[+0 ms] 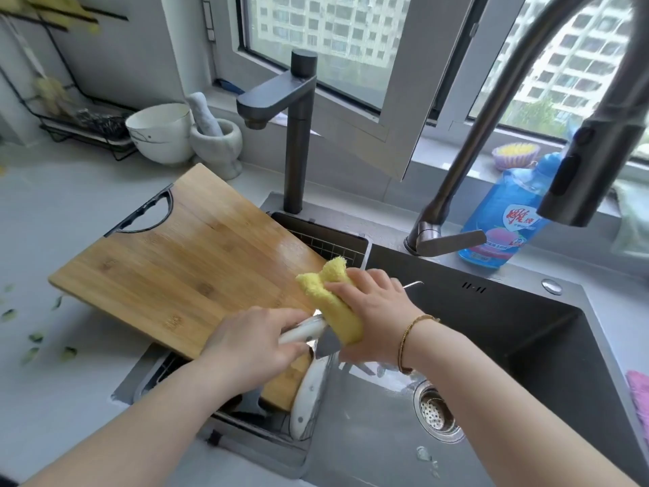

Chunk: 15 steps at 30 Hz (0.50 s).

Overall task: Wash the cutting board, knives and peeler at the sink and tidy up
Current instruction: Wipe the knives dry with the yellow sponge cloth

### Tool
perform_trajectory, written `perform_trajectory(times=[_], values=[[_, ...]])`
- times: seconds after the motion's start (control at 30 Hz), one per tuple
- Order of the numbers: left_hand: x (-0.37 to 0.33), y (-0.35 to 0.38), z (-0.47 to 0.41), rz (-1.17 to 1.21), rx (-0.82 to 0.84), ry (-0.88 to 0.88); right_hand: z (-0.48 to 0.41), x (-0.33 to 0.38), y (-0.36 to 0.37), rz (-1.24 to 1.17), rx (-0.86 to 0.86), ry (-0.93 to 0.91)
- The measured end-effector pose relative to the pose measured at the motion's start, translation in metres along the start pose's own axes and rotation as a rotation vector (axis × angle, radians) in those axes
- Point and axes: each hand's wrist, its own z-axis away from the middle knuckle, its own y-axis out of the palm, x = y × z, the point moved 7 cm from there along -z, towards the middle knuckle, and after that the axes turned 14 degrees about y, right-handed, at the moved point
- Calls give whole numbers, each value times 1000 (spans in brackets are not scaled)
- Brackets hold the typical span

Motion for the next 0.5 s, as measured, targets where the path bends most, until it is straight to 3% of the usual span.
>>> perform_trajectory(times=[0.17, 0.3, 0.5], values=[[-15, -38, 15, -97, -94, 141, 5, 28, -35, 146, -161, -72], [-17, -64, 23, -248, -172, 217, 2, 45, -52, 36, -239, -42], [-22, -97, 37, -484, -159, 253, 13, 63, -77, -106, -365, 0]])
